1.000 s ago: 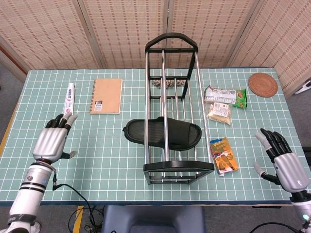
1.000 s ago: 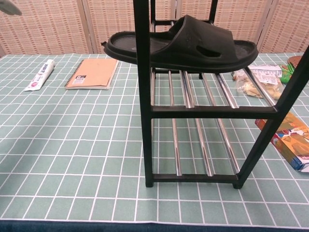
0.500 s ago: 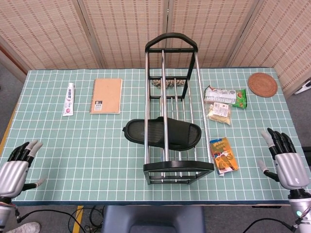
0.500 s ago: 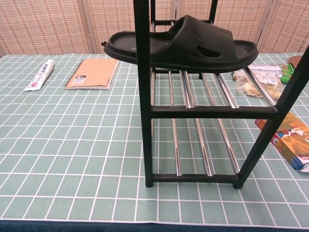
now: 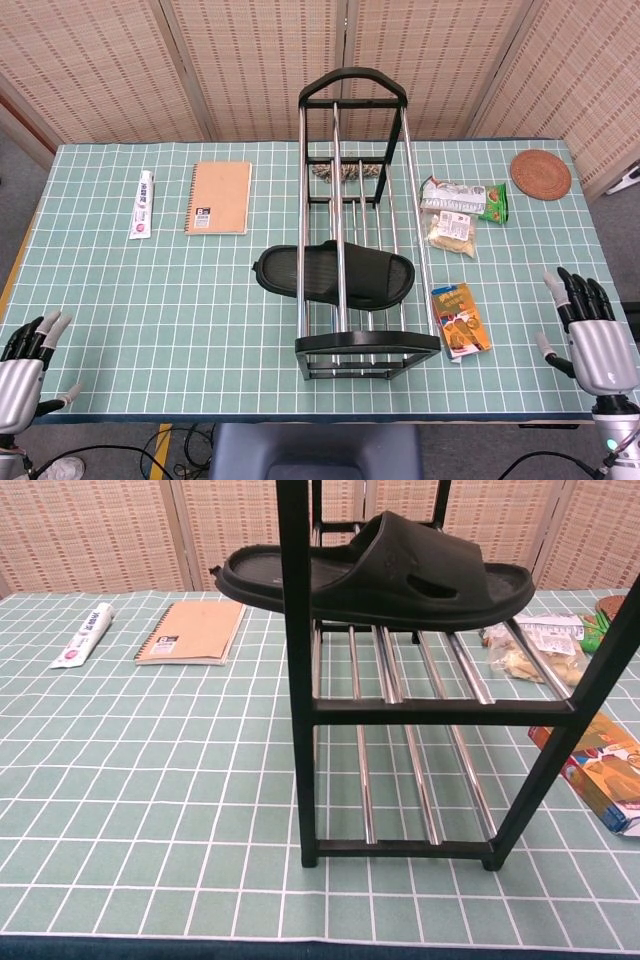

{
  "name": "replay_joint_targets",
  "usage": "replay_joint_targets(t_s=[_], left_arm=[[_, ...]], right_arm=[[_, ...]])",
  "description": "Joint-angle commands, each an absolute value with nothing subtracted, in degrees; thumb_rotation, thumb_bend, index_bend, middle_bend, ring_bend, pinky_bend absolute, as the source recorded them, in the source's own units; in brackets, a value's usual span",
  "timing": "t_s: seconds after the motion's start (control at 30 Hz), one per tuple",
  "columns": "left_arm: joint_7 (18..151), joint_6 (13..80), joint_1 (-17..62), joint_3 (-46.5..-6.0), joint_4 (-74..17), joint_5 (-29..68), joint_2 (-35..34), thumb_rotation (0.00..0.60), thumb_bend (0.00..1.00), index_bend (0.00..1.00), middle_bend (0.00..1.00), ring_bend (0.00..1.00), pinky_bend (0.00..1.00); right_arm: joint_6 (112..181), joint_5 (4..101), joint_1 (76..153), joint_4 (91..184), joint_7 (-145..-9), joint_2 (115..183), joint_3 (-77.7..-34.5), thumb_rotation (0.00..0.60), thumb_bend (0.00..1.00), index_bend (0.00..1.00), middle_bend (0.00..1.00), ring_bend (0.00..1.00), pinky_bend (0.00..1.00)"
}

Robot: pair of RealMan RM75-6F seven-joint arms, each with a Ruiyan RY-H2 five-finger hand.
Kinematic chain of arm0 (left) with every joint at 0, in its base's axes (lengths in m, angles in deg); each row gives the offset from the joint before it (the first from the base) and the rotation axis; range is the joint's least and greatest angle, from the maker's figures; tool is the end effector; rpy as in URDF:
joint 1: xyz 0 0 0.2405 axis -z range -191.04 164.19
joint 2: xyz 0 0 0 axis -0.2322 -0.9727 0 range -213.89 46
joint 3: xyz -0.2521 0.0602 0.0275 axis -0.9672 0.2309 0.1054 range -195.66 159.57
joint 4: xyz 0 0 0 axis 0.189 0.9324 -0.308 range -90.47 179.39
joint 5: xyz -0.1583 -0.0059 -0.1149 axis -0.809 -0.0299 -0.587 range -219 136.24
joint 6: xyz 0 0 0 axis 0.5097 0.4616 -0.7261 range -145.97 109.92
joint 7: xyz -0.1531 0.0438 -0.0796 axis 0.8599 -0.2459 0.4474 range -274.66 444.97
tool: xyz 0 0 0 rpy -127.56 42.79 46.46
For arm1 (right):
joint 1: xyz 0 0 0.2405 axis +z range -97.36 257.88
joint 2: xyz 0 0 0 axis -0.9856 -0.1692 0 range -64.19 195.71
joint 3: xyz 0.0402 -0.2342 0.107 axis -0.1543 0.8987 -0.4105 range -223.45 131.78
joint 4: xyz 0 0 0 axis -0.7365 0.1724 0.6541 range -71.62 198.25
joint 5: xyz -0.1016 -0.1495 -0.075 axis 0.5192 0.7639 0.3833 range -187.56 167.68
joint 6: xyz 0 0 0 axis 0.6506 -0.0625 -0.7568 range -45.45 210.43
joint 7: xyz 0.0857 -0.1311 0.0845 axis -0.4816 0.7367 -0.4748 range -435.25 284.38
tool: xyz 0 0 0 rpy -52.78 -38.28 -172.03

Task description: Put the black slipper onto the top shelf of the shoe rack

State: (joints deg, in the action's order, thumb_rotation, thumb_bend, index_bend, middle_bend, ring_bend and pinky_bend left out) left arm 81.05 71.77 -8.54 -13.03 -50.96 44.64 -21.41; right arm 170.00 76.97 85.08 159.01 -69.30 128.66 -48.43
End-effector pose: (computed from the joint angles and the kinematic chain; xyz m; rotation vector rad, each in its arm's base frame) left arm -0.3084 0.1867 0.1703 -1.4288 -0.9054 -0.8287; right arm -0.2946 -0.2121 0.1806 1.4013 -0.8155 0.8863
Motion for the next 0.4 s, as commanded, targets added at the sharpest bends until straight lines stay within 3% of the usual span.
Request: replay_joint_targets(t_s=[0.03,0.4], left_arm=[[80.6,72.2,-9.1,-13.2,-50.5,45.8,-20.9,0.600,0.15,0.07,0.06,0.00,0.08],[79.1,71.7,-10.0,-14.9,-50.6,45.0,-20.4,0.600,0.15,0.07,0.06,0.00,0.07]], right_arm=[[170.5,77.4,84.7,159.3,-69.2,128.7,-48.4,0.600,0.34,0.00,0.00,0.00,0.00],[171.4,78.5,84.1,159.4,-69.0,128.7,-48.5,0.600,0.34,0.00,0.00,0.00,0.00]])
